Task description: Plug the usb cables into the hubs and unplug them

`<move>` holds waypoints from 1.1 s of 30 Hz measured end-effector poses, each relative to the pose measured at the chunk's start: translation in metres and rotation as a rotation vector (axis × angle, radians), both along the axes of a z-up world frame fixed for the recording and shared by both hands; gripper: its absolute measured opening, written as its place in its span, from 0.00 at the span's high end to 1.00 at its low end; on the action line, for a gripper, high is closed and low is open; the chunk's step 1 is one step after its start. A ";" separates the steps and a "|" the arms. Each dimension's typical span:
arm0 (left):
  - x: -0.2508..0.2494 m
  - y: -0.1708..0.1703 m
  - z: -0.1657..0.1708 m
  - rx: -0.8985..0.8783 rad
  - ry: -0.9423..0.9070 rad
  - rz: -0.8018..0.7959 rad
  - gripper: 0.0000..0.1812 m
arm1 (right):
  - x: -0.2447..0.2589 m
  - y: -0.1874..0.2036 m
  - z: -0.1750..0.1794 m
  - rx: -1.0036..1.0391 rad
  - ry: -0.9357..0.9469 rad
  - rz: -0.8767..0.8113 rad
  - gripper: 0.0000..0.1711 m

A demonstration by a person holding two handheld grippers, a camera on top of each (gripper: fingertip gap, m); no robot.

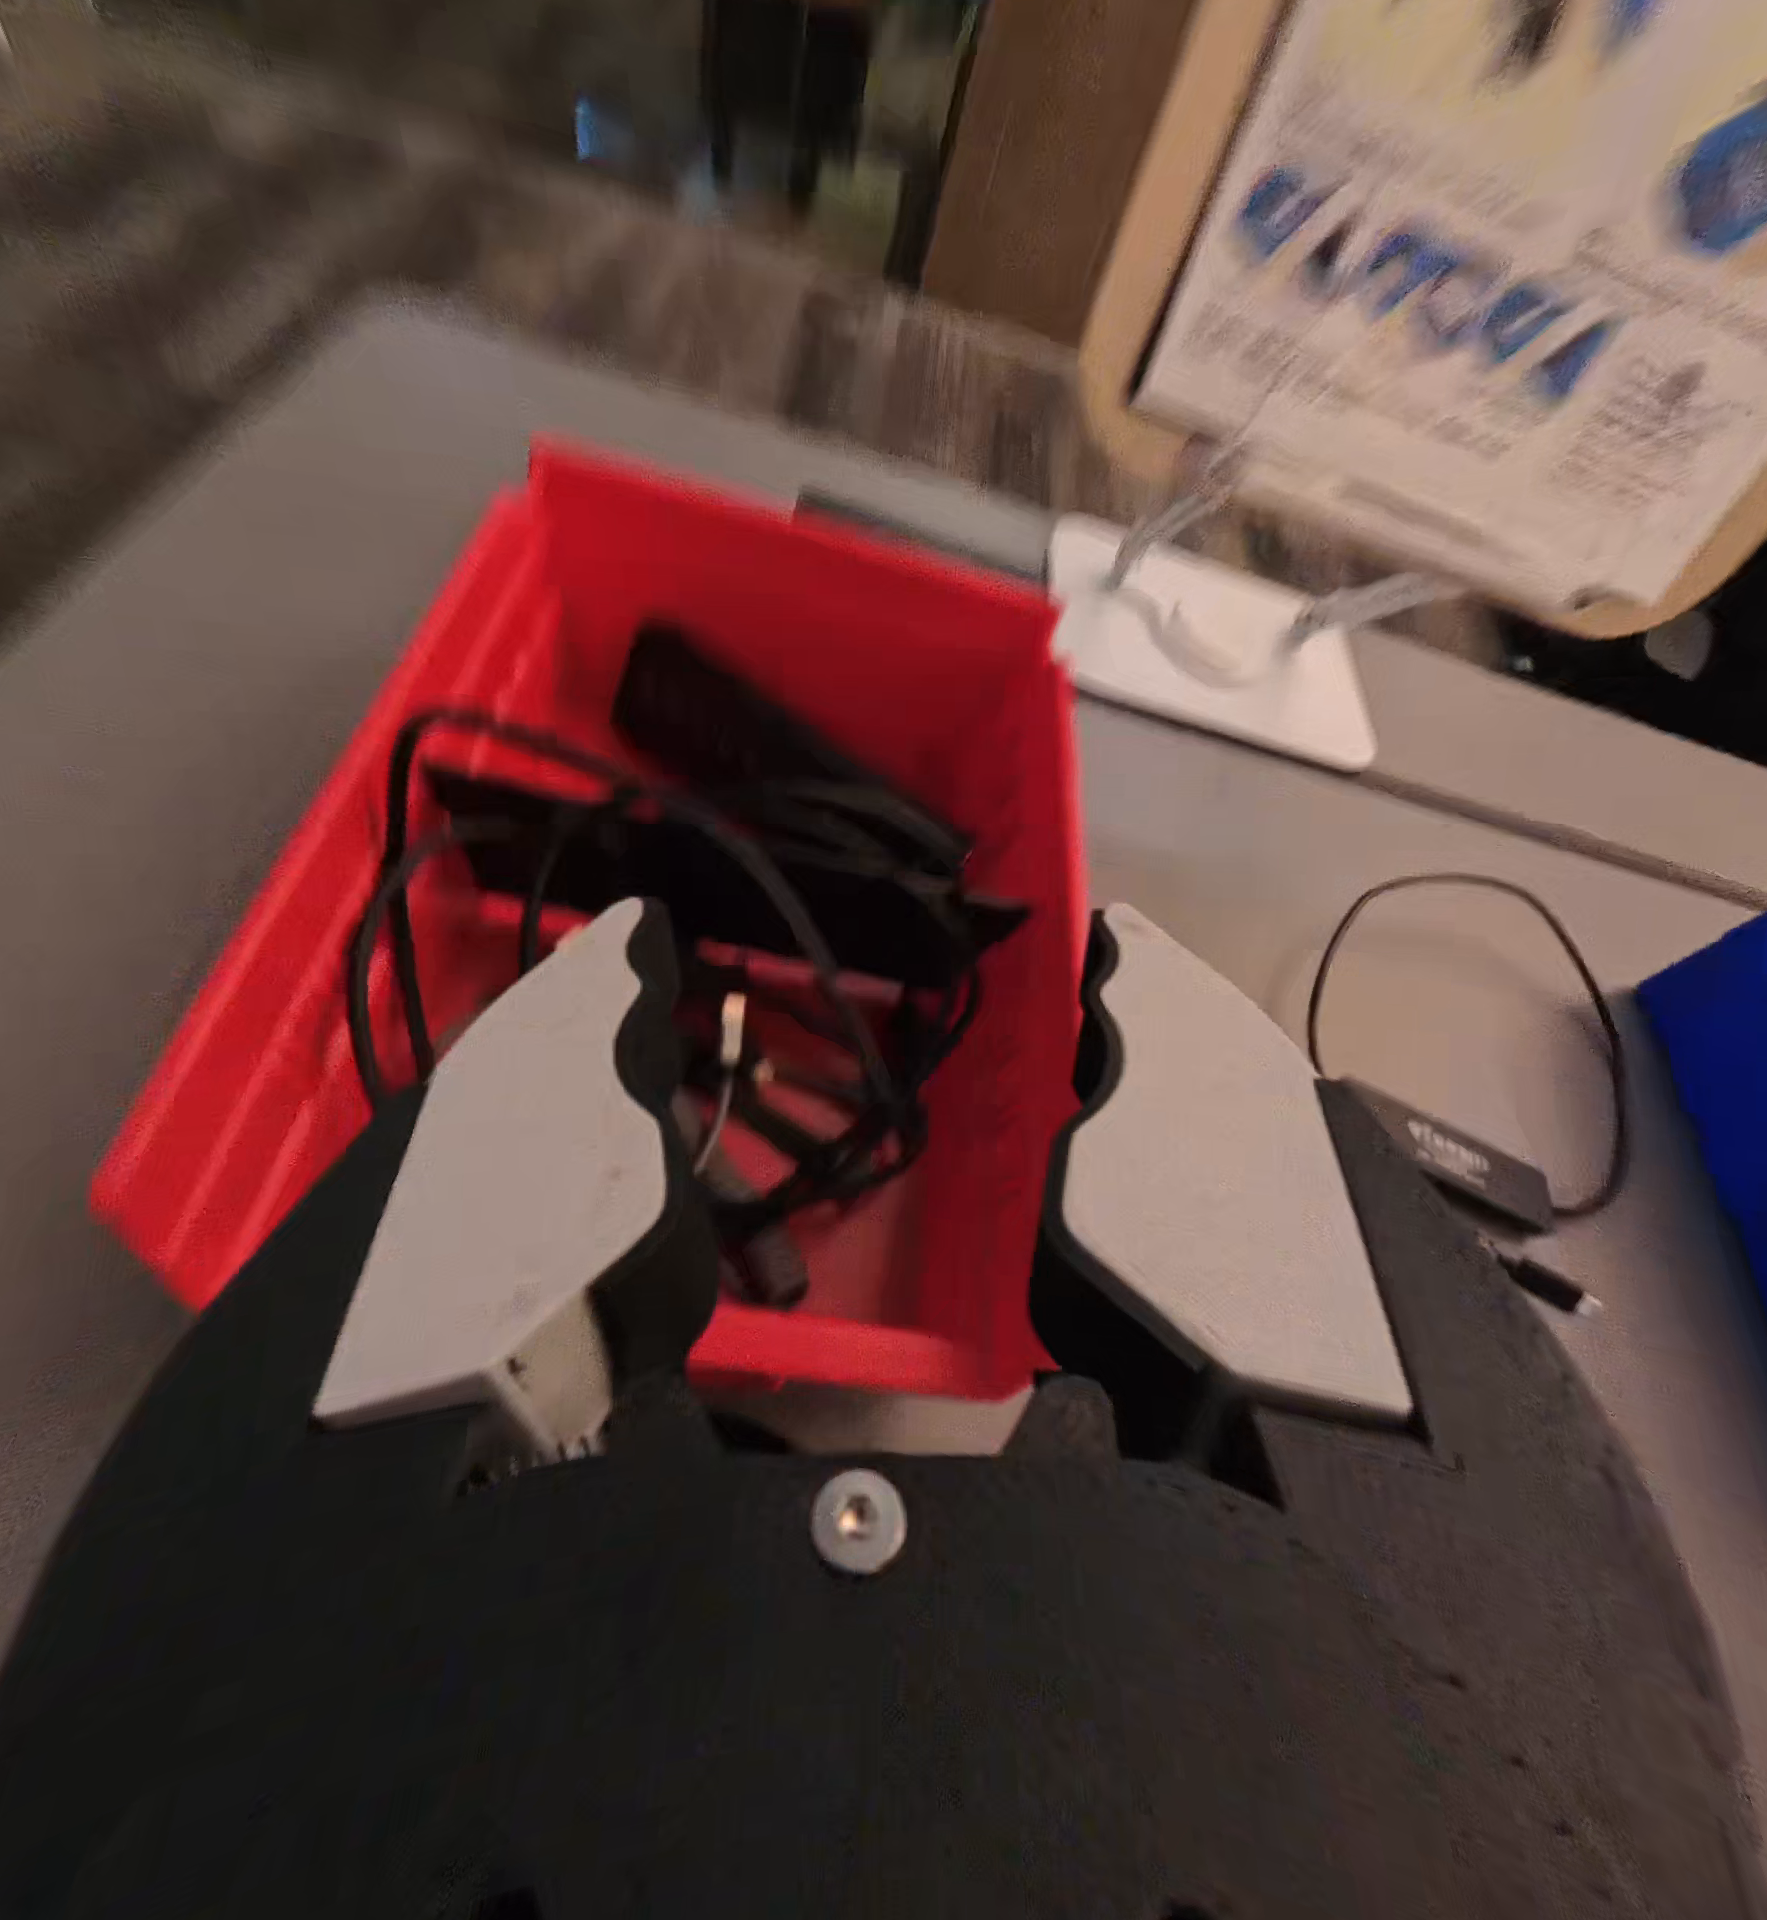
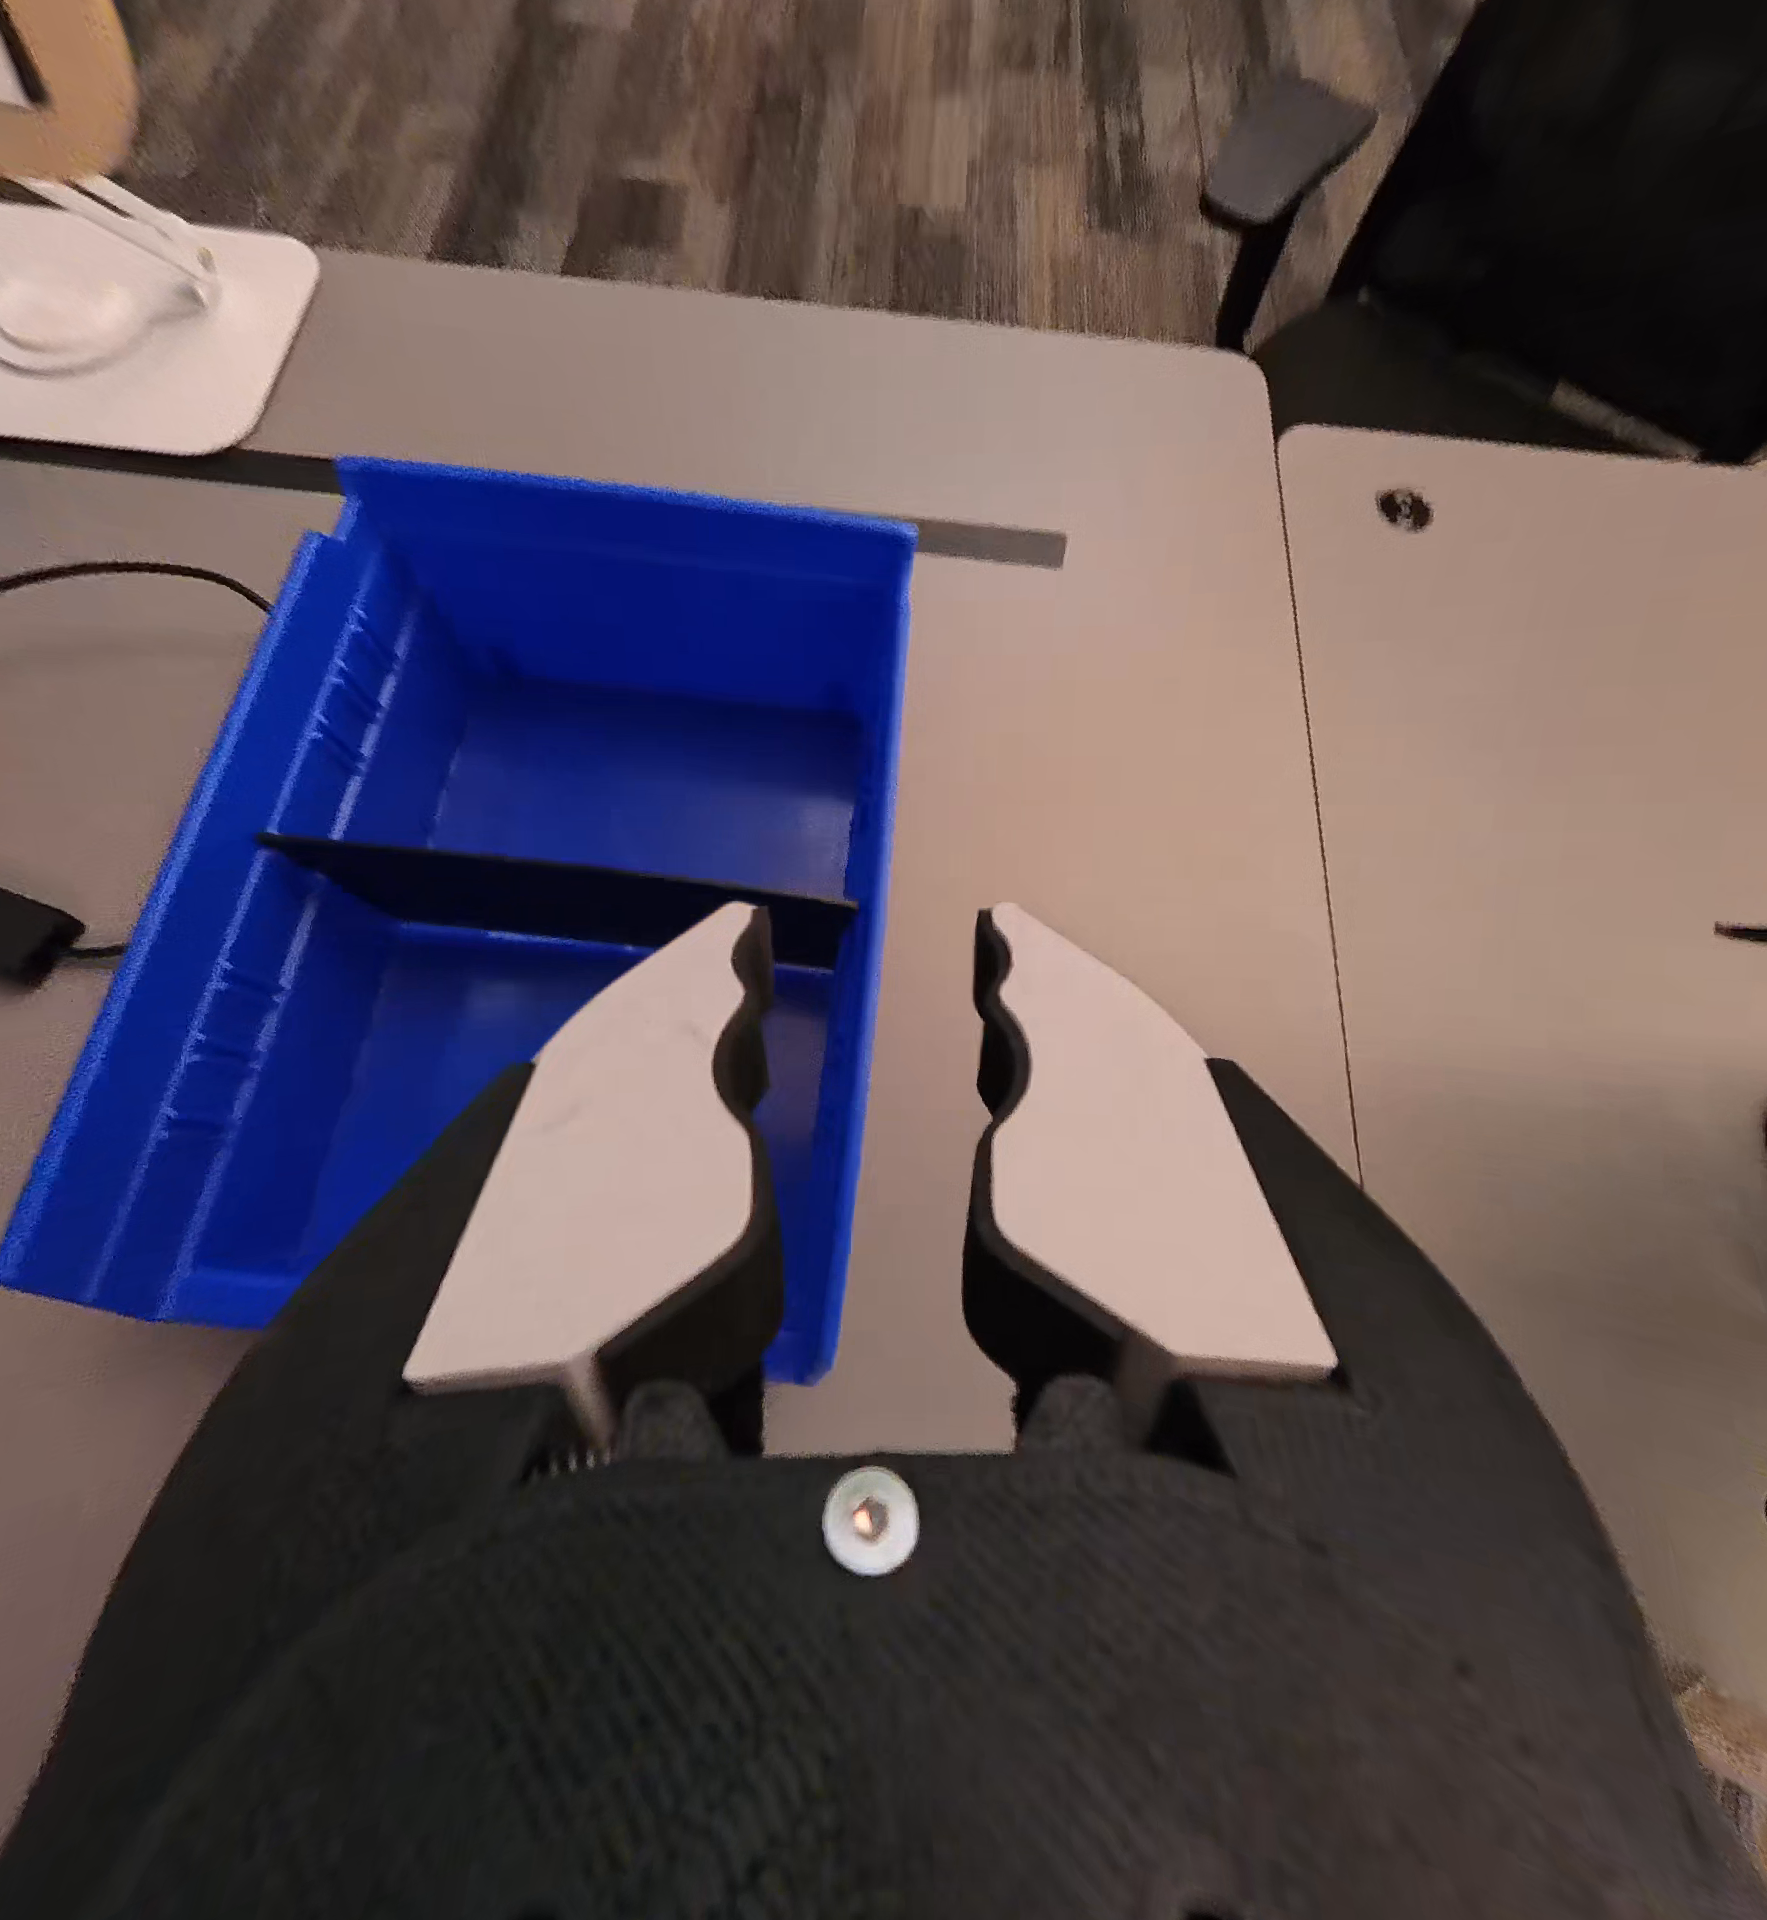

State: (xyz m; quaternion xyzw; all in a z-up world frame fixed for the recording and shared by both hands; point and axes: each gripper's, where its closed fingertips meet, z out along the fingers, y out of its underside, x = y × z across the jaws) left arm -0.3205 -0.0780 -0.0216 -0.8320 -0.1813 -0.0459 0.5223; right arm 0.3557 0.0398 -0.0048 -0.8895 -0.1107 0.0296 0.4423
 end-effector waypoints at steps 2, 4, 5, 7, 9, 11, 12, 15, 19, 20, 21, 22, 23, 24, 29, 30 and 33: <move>-0.013 0.005 -0.032 -0.101 -0.150 -0.011 0.54 | -0.007 0.002 0.005 0.018 -0.014 0.017 0.77; -0.012 0.016 -0.046 -0.095 -0.275 -0.025 0.54 | -0.009 0.002 0.005 0.018 -0.040 0.023 0.76; -0.014 0.021 -0.050 -0.079 -0.297 -0.018 0.53 | -0.010 0.003 0.004 0.017 -0.050 0.026 0.76; -0.013 0.033 -0.058 -0.079 -0.365 -0.010 0.52 | -0.010 0.003 0.002 0.010 -0.060 0.028 0.76; -0.009 0.045 -0.059 -0.072 -0.421 -0.034 0.50 | -0.008 0.003 0.000 -0.001 -0.064 0.023 0.76; -0.011 0.058 -0.056 -0.047 -0.463 -0.032 0.51 | -0.005 0.003 -0.003 -0.009 -0.066 0.015 0.76; -0.013 0.064 -0.054 -0.033 -0.474 -0.022 0.53 | -0.004 0.003 -0.004 -0.011 -0.066 0.013 0.76; -0.016 0.078 -0.059 -0.029 -0.490 -0.007 0.55 | 0.000 0.002 -0.004 -0.007 -0.056 0.009 0.76; -0.013 0.084 -0.077 -0.099 -0.483 -0.007 0.60 | 0.004 0.002 -0.003 0.003 -0.040 0.003 0.76; -0.015 0.084 -0.078 -0.108 -0.457 0.002 0.64 | 0.004 0.001 -0.003 0.004 -0.039 0.005 0.76; -0.017 0.083 -0.081 -0.124 -0.426 0.004 0.68 | 0.004 0.001 -0.003 0.005 -0.040 0.008 0.76; -0.019 0.082 -0.084 -0.140 -0.390 0.003 0.72 | 0.004 0.001 -0.003 0.005 -0.042 0.010 0.76; -0.020 0.080 -0.084 -0.144 -0.360 -0.004 0.76 | 0.004 0.001 -0.003 0.005 -0.044 0.013 0.76; -0.019 0.078 -0.079 -0.126 -0.351 -0.023 0.82 | 0.003 0.001 -0.003 0.005 -0.047 0.015 0.76; -0.008 0.065 -0.021 0.091 -0.384 -0.142 0.92 | 0.003 0.001 -0.001 0.017 -0.051 0.017 0.76; -0.008 0.060 -0.008 0.124 -0.367 -0.151 0.93 | 0.003 0.001 0.000 0.021 -0.051 0.016 0.76; -0.002 0.045 0.034 0.214 -0.310 -0.211 0.95 | 0.003 0.001 0.001 0.024 -0.050 0.014 0.76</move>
